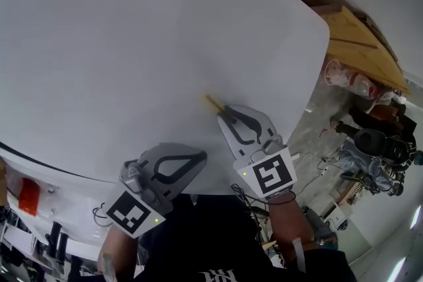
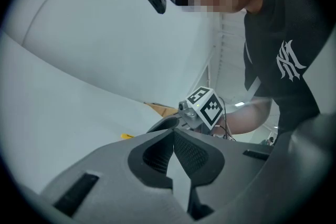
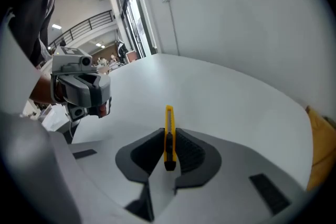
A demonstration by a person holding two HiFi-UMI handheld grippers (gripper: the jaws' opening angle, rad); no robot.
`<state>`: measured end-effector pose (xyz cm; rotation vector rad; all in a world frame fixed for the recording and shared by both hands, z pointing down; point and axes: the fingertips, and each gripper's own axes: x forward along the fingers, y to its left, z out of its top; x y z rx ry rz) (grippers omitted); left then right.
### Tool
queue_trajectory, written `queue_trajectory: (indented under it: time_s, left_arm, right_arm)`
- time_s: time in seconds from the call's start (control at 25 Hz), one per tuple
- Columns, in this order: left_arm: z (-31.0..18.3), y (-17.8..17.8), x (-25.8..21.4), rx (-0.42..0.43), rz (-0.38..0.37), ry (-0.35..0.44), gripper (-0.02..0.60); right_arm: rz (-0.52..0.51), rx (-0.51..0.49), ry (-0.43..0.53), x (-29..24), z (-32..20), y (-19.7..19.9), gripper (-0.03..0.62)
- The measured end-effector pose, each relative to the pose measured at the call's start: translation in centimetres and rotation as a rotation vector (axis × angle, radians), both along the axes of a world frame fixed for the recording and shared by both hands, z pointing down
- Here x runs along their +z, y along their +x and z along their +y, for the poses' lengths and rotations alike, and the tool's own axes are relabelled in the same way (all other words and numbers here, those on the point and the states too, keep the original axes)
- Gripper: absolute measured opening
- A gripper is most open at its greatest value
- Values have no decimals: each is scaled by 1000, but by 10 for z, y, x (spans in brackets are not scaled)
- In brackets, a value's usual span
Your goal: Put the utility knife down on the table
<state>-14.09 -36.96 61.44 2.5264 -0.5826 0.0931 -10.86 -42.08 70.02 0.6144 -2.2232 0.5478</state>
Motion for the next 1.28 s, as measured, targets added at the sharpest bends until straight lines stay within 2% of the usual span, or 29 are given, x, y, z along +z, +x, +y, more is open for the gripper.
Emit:
queue_trajectory:
  time_s: [0.12,0.32,0.48,0.52,0.6,0.8,0.92,1.0,1.12,1.28]
  left_arm:
    - [5,-7,2,-4,3,-6,6]
    - [2,-10,9,-20,-53,8,6]
    - [3,-8,9,-23,-56,8,6]
    - [3,-7,8,-23,-56,11,6]
    - [3,-3,5,-21,-54,19,6]
    - [-2,-4,3,-48,-45,53,6]
    - [8,-6,3,-102,-79,-76,6]
    - [13,-4,-5,-131,-93,-105,6]
    - [13,3,-27,-159,-108,-44,5]
    - [18,24,-77,-181,-126,26,6]
  right_arm:
    - [29,-23,4,5,5,-10,55]
    - [53,-33,-2,8,8,-11,55]
    - [78,-30,9,10,9,-10,55]
    - [76,-27,5,10,10,-9,58]
    - [60,-24,-12,9,10,-7,120]
    - [25,1,43,-10,4,-4,112]
    - [20,6,70,-32,14,3,98]
    - [4,24,56,-46,27,11,79]
    - [-43,77,37,-72,42,28,64]
    - [-130,111,140,-141,48,56,44]
